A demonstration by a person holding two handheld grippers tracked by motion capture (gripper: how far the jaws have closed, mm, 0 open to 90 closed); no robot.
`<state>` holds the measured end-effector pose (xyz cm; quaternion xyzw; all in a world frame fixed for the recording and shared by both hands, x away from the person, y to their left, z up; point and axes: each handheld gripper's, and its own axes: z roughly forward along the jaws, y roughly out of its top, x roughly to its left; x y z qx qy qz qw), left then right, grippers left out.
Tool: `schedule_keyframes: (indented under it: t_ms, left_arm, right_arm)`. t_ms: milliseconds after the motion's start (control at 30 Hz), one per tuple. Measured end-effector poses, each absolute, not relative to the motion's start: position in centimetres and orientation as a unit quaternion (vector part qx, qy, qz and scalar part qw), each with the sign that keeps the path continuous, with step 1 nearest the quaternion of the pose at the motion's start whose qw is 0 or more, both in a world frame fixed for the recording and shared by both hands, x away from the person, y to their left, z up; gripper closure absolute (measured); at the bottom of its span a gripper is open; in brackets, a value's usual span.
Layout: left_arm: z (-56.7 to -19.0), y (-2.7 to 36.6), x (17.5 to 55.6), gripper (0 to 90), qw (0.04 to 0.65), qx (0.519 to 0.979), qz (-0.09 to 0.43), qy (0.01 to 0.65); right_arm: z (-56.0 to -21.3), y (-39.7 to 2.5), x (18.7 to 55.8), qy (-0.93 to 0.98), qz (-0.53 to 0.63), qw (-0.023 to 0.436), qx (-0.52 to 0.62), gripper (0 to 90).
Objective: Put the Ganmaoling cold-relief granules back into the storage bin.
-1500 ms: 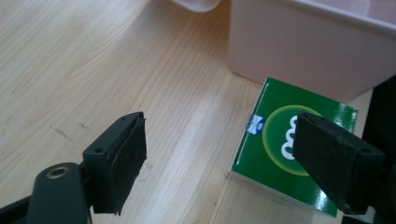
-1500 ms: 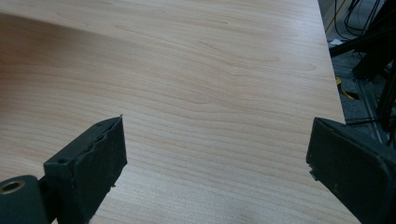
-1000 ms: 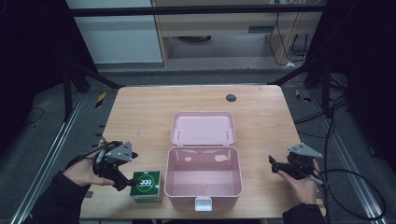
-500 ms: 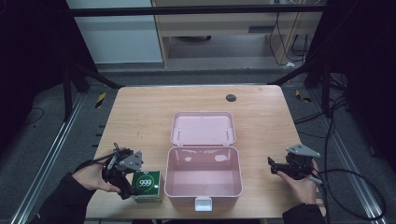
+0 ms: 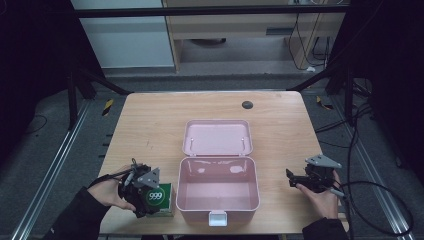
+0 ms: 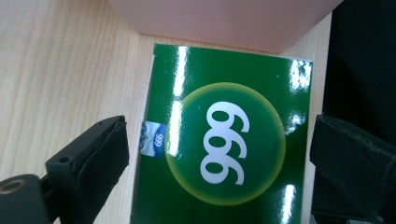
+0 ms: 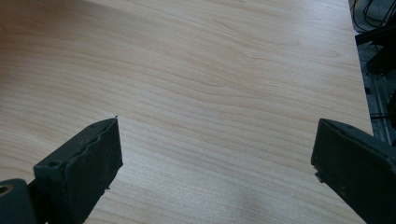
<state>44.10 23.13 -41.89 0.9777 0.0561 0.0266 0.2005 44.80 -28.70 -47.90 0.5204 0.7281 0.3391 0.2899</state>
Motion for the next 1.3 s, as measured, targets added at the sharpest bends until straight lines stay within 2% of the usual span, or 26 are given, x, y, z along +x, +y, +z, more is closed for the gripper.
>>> schedule_keyframes:
  t_ms: [467,867,1300]
  left_arm:
    - [-44.1,22.7,44.4,7.3,0.172,0.983,0.011,0.057]
    - [-44.0,22.9,44.4,13.1,0.170,0.984,0.003,0.056]
    - [-40.0,23.8,44.4,13.7,0.188,0.980,0.009,0.066]
  right_arm:
    - [-48.1,-28.6,44.9,0.734,0.333,0.287,0.518,1.9]
    - [-48.2,-28.5,44.9,0.738,0.329,0.286,0.515,1.9]
    - [-48.2,-28.5,44.9,0.737,0.331,0.285,0.515,2.0]
